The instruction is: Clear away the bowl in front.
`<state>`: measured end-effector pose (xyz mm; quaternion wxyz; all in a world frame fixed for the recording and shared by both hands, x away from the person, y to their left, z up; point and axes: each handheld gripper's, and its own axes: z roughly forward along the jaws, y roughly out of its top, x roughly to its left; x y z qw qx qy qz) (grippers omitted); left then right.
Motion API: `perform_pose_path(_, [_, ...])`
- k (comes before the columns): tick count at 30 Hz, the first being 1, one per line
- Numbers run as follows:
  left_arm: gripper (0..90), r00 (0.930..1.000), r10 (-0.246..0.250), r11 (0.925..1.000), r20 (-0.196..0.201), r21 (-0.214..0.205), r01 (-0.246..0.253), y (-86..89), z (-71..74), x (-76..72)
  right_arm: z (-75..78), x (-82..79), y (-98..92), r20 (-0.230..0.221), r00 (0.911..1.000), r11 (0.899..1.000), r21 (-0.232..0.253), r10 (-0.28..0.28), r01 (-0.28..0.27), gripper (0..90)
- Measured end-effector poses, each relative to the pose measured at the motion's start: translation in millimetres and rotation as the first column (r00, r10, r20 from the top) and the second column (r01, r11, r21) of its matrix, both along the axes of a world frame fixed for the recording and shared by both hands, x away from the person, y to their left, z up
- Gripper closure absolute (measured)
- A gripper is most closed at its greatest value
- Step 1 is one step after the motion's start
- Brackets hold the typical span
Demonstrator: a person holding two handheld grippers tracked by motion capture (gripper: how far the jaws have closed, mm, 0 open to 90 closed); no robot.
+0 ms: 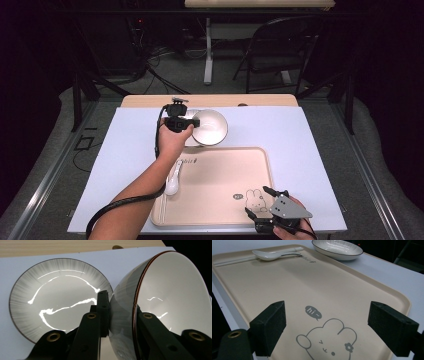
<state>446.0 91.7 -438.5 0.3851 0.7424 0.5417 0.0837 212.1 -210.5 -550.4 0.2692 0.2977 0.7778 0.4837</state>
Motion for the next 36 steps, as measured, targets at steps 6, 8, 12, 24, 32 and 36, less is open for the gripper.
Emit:
perform_pose_path(6, [78.9, 0.9993, -0.037, 0.9993, -0.002, 0.002, 0.037, -14.0, 0.0, -2.9, 0.1, -0.1, 0.1, 0.000, 1.0000, 1.000, 0.000, 0.000, 0.000, 14.4])
perform_pose_path(8, [78.9, 0.9992, -0.041, 0.9992, 0.004, -0.003, 0.041, -19.5, -0.5, -3.4, 0.1, -0.1, 0.0, 0.000, 1.0000, 1.000, -0.001, 0.000, 0.000, 14.4])
perform_pose_path(12, [78.9, 0.9982, -0.059, 0.9982, 0.003, -0.004, 0.059, -28.0, -1.0, -4.0, 0.2, -0.2, 0.1, 0.001, 1.0000, 1.000, 0.000, 0.001, -0.001, 14.4])
perform_pose_path(24, [78.9, 0.9936, -0.113, 0.9936, -0.014, -0.005, 0.112, -54.5, -6.2, -5.6, 0.1, -0.2, 0.3, -0.002, 1.0000, 1.000, 0.001, 0.002, -0.002, 14.4])
perform_pose_path(32, [78.9, 0.9917, -0.126, 0.9920, -0.026, -0.016, 0.125, -70.7, -13.9, -6.5, 0.1, 0.2, 0.2, -0.003, 1.0000, 1.000, 0.003, 0.003, -0.003, 14.4])
perform_pose_path(36, [78.9, 0.9917, -0.126, 0.9920, -0.026, -0.016, 0.125, -70.7, -13.9, -6.5, 0.1, 0.2, 0.2, -0.003, 1.0000, 1.000, 0.003, 0.003, -0.003, 14.4])
